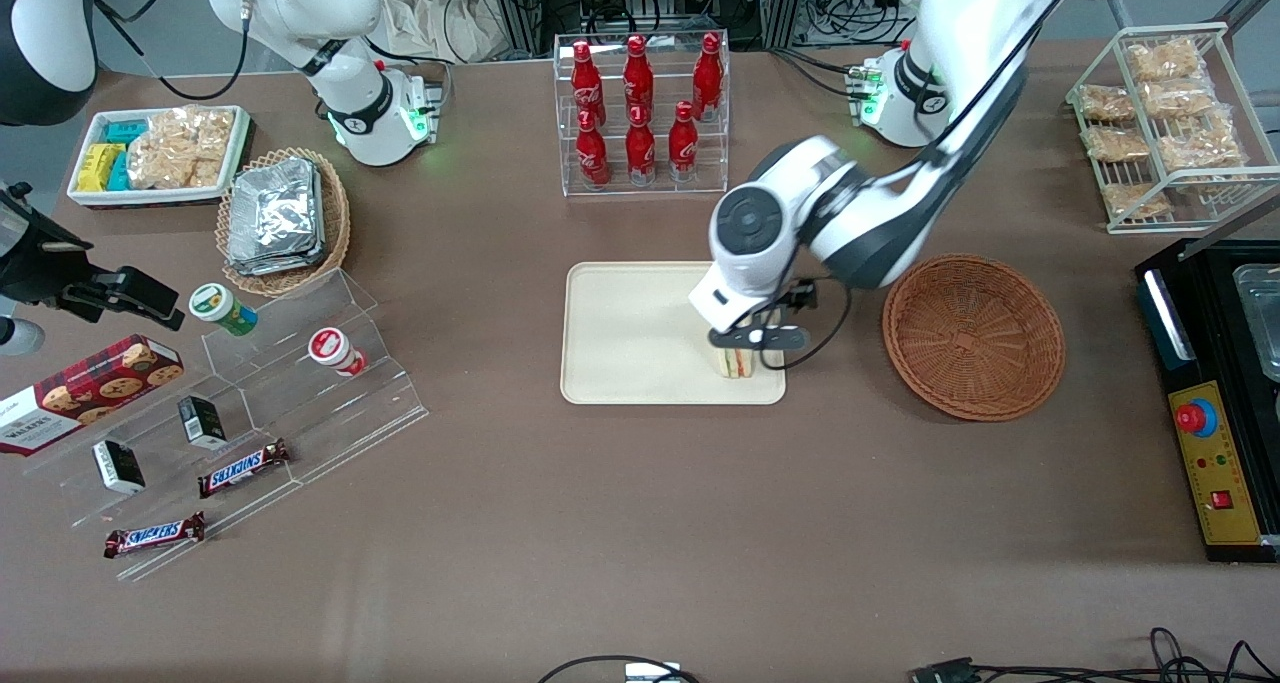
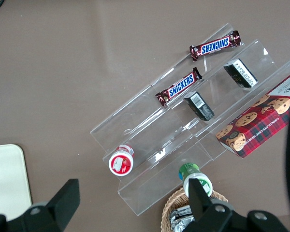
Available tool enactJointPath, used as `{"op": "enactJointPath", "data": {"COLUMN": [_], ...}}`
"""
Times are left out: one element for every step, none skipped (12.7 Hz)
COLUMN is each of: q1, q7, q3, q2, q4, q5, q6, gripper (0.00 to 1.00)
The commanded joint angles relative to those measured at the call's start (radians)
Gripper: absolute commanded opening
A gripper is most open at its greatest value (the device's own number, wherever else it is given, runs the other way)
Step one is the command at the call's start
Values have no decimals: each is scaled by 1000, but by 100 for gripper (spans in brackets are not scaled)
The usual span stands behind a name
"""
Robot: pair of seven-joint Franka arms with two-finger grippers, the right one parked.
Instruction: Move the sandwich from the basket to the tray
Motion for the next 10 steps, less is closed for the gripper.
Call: {"op": "enactJointPath", "data": {"q1": [85,111,123,114,108,102,81,45,19,19], "q7": [80,124,185,234,288,374,449,485,508,534], "q3": [6,18,73,167,262,344,431,523,596,622], "q2": [-145,-197,-269,-325,-374,-417,-455,-480,-489,-494], "q4": [100,107,92,63,18,-31,-72,-80,-70,-45], "q5": [-114,-118,-133,-183,-231,-240,-240,-237,-227,-225], "q6": [-216,-269,-286,-291,-285,-273,-245,-237,-239,-248], "gripper": [100,100,100,100,100,100,100,100,100,100]}}
